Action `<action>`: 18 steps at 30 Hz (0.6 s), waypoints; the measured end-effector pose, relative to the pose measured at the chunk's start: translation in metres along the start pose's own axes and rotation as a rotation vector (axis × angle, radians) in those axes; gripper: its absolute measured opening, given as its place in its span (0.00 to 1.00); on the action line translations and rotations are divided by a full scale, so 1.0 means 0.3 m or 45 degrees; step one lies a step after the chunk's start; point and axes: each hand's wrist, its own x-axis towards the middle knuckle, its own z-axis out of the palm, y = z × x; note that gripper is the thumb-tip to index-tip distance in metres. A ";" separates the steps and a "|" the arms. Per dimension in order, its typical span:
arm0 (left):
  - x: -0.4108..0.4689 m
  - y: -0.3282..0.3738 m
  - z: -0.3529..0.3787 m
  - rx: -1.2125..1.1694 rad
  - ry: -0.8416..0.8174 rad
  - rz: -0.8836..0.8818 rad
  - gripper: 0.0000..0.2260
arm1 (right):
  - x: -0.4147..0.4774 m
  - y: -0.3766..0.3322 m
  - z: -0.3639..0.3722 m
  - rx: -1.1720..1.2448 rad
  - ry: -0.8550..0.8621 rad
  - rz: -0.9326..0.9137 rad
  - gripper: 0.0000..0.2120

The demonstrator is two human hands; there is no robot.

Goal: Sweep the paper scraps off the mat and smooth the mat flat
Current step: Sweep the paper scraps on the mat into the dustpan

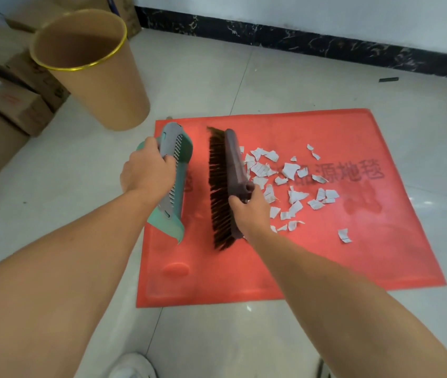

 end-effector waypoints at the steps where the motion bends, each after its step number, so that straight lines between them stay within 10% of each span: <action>1: -0.001 -0.002 -0.002 0.001 -0.003 -0.001 0.12 | -0.006 0.008 0.020 -0.025 -0.043 0.023 0.19; 18: -0.024 0.063 0.035 -0.033 -0.006 0.030 0.11 | 0.060 0.061 -0.164 -0.105 0.184 0.148 0.15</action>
